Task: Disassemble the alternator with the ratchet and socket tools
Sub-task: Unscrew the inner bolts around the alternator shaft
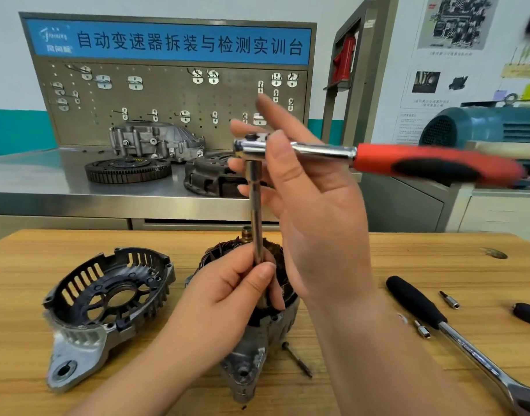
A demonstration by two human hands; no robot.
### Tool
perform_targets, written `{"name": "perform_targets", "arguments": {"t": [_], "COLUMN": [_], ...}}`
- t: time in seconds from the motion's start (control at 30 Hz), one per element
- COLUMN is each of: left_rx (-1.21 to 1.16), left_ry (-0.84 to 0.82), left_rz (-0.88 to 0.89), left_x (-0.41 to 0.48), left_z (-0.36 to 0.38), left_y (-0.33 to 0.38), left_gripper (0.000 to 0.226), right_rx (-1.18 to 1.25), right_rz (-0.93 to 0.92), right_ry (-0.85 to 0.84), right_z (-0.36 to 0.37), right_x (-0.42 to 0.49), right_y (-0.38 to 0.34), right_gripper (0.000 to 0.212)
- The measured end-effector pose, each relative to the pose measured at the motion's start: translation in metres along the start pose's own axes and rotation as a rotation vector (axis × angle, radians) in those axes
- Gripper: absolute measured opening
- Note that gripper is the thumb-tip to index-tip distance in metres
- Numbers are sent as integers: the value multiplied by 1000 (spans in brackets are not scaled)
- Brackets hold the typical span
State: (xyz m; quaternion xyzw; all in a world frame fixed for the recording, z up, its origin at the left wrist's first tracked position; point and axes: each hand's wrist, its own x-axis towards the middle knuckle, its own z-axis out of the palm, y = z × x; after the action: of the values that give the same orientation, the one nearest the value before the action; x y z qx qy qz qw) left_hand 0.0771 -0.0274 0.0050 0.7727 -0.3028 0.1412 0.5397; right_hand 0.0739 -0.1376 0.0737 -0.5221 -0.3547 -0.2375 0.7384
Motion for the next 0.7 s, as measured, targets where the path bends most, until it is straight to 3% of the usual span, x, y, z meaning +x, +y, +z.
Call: {"name": "perform_targets", "arguments": {"t": [0.1,0.2,0.33,0.4,0.57,0.7], "left_rx": [-7,-63,-93,-65,5,20], "left_ry": [-6,-27,-73,-74,-9,-8], "left_rz": [-4,-19,-24,-10,-5,-20], "left_x": [0,-1,-2,-2,-1,0], "left_z": [1,0,-3,-3,-2,-1], "left_y": [-1,-1,-1,-1,-1,-1], "left_gripper": [36,38,41,40,39,28], "right_rx": [-49,128,228,243,102,-92], "right_rz": [-71,83,262,293,132,-75], "right_ry": [-7,-16,-43,-41,23,1], "right_z": [2,2,0,0,2,3], "right_x": [-1,-1,-1,-1,-2,-3], "right_y": [0,-1,0,0,2,-1], "right_gripper": [29,28,56,59,29,33]}}
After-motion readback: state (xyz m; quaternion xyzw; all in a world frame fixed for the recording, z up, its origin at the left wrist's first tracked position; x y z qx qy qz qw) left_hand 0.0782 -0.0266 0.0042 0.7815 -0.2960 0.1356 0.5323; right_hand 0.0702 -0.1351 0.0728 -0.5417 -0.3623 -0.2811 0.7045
